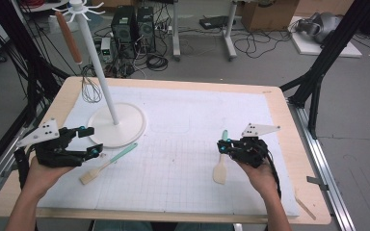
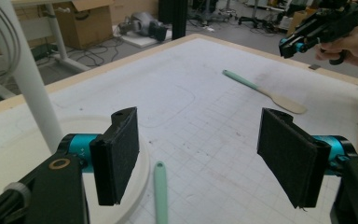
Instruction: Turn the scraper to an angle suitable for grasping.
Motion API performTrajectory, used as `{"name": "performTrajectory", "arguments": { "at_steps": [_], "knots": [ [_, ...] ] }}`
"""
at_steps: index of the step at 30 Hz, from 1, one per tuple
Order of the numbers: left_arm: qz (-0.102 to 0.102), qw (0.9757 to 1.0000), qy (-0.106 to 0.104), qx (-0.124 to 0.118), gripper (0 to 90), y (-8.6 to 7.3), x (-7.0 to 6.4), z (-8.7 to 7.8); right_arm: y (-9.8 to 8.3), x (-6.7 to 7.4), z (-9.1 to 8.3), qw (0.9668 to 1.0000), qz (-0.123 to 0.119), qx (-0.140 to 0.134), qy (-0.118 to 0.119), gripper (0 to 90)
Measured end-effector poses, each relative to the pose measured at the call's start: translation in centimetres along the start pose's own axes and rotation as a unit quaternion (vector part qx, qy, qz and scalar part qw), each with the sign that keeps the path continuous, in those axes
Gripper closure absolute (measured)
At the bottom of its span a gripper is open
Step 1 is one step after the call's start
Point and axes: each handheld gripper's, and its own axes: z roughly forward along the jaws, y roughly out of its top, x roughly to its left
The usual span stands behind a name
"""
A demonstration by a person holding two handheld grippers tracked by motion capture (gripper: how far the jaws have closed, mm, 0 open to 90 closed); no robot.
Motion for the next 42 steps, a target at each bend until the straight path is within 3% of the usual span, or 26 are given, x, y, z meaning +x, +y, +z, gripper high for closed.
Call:
{"name": "performTrajectory", "arguments": {
  "at_steps": [4, 20, 29, 34, 42],
  "knots": [
    [0.0, 1.0, -0.001, 0.004, 29.7, -0.5, -0.1, 0.5, -0.2, -0.2, 0.3, 0.9999, 0.003, 0.009, -0.011, 89.1],
    [-0.009, 0.9999, -0.01, 0.008, 29.5, -1.4, -0.1, 1.1, -1.7, -1.4, 0.9, 0.9976, 0.023, 0.04, -0.051, 89.3],
    [-0.012, 0.9999, -0.006, 0.006, 29.5, -1.7, -0.1, 1.0, -2.5, -2.8, 1.5, 0.9938, 0.056, 0.062, -0.073, 89.4],
    [-0.013, 0.9999, -0.006, 0.002, 29.5, -1.6, 0.0, 0.7, -2.6, -3.8, 2.2, 0.9897, 0.074, 0.082, -0.091, 89.4],
    [-0.014, 0.9999, -0.005, -0.003, 29.5, -1.6, 0.2, 0.6, -1.9, -4.9, 3.1, 0.9841, 0.096, 0.091, -0.119, 89.5]
  ]
}}
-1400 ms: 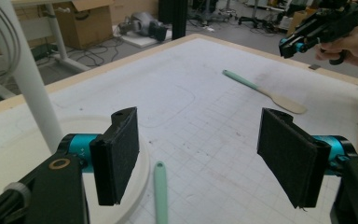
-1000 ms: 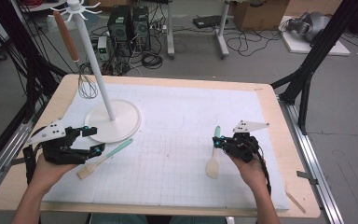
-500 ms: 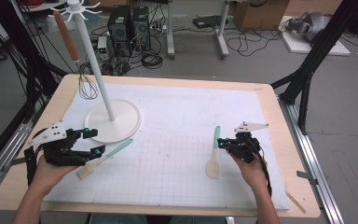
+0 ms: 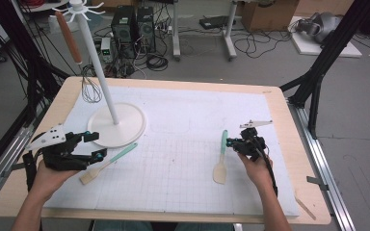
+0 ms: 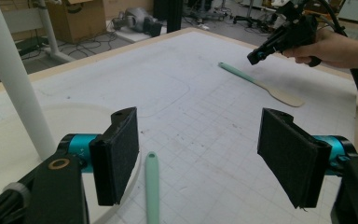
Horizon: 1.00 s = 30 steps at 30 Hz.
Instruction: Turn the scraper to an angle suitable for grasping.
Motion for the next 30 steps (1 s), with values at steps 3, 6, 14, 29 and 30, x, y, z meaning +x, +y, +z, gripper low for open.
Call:
{"name": "performTrajectory", "arguments": {
  "at_steps": [3, 6, 14, 29, 30],
  "knots": [
    [0.001, 1.0, -0.001, 0.0, 29.5, 0.0, 0.0, 0.0, 0.5, -0.1, 0.3, 0.9999, 0.005, 0.005, -0.013, 89.5],
    [0.001, 1.0, -0.004, -0.001, 29.5, 0.0, -0.1, 0.0, 0.9, -0.5, 0.9, 0.9995, 0.01, 0.012, -0.028, 89.5],
    [0.003, 1.0, -0.005, 0.003, 29.3, 0.0, -0.1, 0.1, 0.9, -1.7, 2.2, 0.9973, 0.043, 0.022, -0.055, 89.7],
    [0.009, 0.9999, -0.012, 0.0, 29.1, 0.1, -0.2, 0.0, 1.0, -1.5, 3.7, 0.9936, 0.067, 0.041, -0.081, 89.7],
    [0.01, 0.9999, -0.013, 0.0, 29.1, 0.1, -0.2, 0.0, 1.0, -1.5, 3.7, 0.9935, 0.069, 0.039, -0.081, 89.7]
  ]
}}
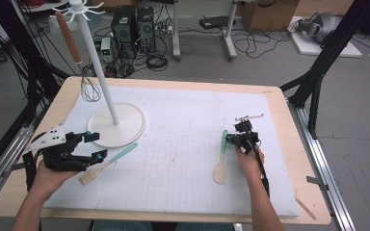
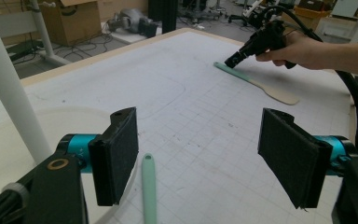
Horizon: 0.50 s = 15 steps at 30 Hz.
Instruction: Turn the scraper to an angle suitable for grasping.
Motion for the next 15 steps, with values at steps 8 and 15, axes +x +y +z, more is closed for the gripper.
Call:
{"name": "performTrajectory", "arguments": {
  "at_steps": [8, 15],
  "knots": [
    [-0.001, 1.0, -0.002, -0.001, 29.0, 0.0, 0.0, 0.1, 0.1, 0.3, 0.2, 0.9999, -0.003, -0.001, 0.016, 89.7],
    [-0.002, 1.0, -0.002, -0.001, 29.0, 0.0, 0.0, 0.1, 0.4, 1.6, 0.7, 0.9994, -0.02, 0.003, 0.03, 89.7]
  ]
}}
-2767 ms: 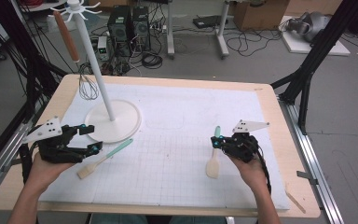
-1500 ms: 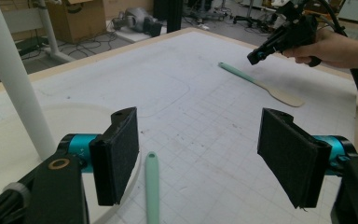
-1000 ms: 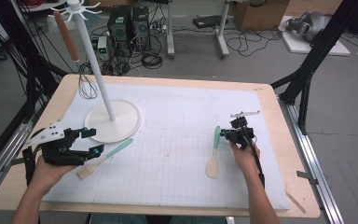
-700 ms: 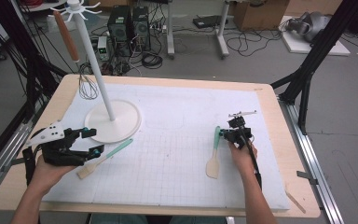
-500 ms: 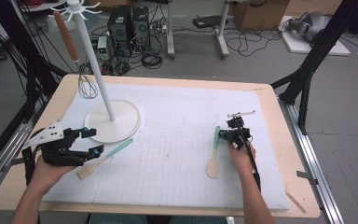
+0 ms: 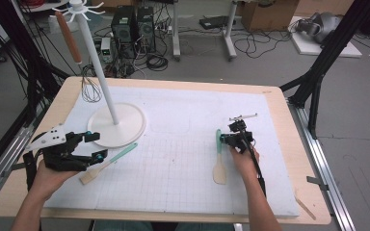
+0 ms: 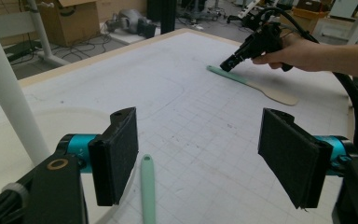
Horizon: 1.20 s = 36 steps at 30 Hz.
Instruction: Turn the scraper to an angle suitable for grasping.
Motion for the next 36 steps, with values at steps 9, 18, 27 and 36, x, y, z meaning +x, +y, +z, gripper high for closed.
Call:
{"name": "performTrajectory", "arguments": {
  "at_steps": [9, 18, 27, 36],
  "knots": [
    [0.001, 1.0, -0.001, 0.002, 29.0, 0.0, 0.0, 0.1, 0.3, 1.3, 0.7, 0.9997, -0.014, -0.001, 0.021, 89.6],
    [-0.002, 1.0, -0.003, 0.002, 29.0, 0.0, 0.0, 0.1, 0.9, 3.5, 1.5, 0.9982, -0.036, 0.007, 0.047, 89.7],
    [-0.002, 1.0, -0.004, 0.001, 29.0, -0.1, 0.1, 0.2, 1.0, 5.1, 1.8, 0.9962, -0.064, 0.012, 0.058, 89.7],
    [-0.003, 1.0, -0.005, 0.003, 29.0, -0.2, 0.1, 0.3, 1.1, 6.2, 2.0, 0.994, -0.072, 0.019, 0.08, 89.7]
  ]
}}
